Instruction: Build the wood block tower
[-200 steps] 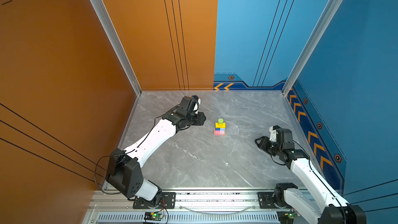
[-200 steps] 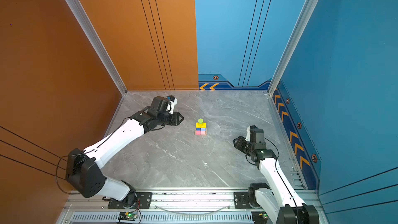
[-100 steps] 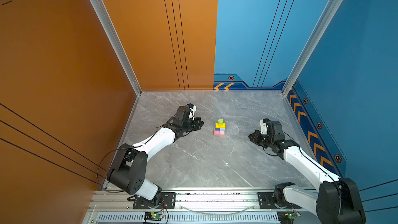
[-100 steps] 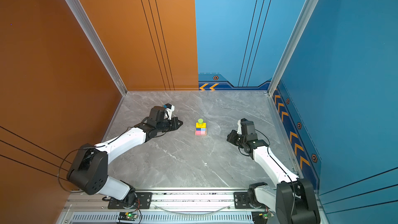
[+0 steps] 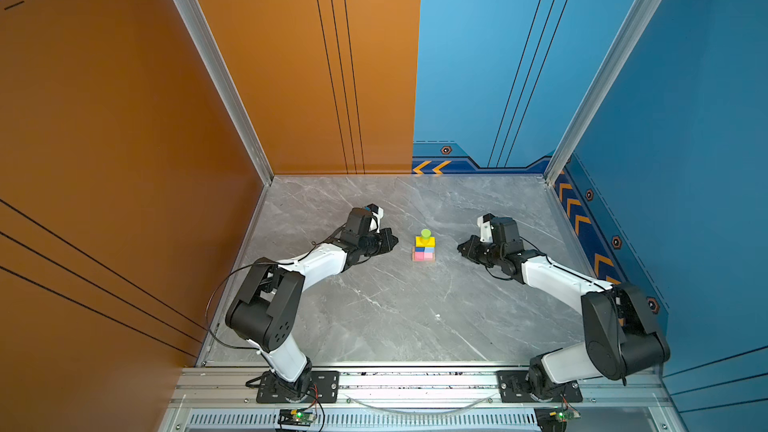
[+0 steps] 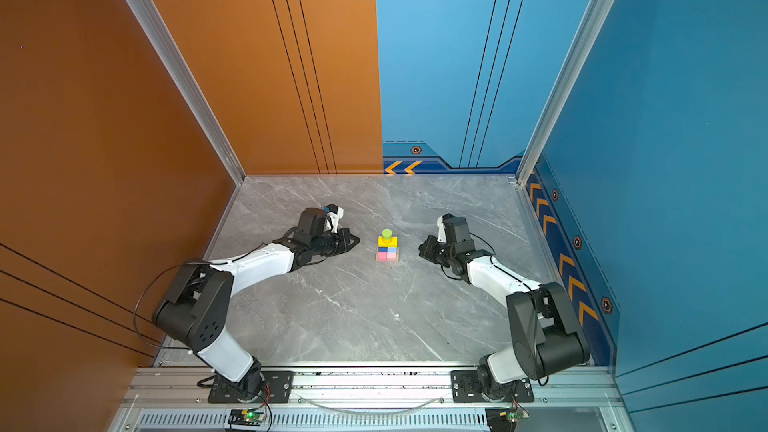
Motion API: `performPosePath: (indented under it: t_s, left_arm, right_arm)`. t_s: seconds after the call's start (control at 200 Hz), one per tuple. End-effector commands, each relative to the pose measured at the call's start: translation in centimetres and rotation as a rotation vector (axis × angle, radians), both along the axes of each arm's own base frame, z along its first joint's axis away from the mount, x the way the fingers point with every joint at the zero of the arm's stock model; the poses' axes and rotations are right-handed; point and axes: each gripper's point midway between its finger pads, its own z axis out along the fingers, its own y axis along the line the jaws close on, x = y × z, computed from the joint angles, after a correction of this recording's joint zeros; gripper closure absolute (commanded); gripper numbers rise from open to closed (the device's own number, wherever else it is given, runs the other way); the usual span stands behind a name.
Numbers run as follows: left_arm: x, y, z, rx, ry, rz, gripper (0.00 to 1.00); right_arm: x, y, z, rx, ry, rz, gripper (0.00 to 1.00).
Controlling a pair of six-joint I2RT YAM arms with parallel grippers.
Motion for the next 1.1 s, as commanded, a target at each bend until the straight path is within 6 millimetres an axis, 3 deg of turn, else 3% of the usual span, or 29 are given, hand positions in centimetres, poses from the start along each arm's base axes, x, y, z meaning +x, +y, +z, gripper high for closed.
performPosePath:
  t_s: [0.0, 0.511, 1.091]
  left_arm:
    - [0.4, -0.3, -0.5, -0.006, 0.007, -0.009, 1.00]
    - [1.3, -1.4, -1.8, 0.006, 0.020, -0.031, 1.00]
    - [1.3, -2.1, -2.9, 0.005, 0.048, -0.050, 1.00]
  right_arm:
    - [1.5, 1.6, 1.3, 0.039, -0.048, 0.013, 1.00]
    - [3.8, 4.3, 0.4, 0.069, -0.054, 0.032, 1.00]
    - [4.0, 5.6, 0.0, 0.076, -0.046, 0.052, 1.00]
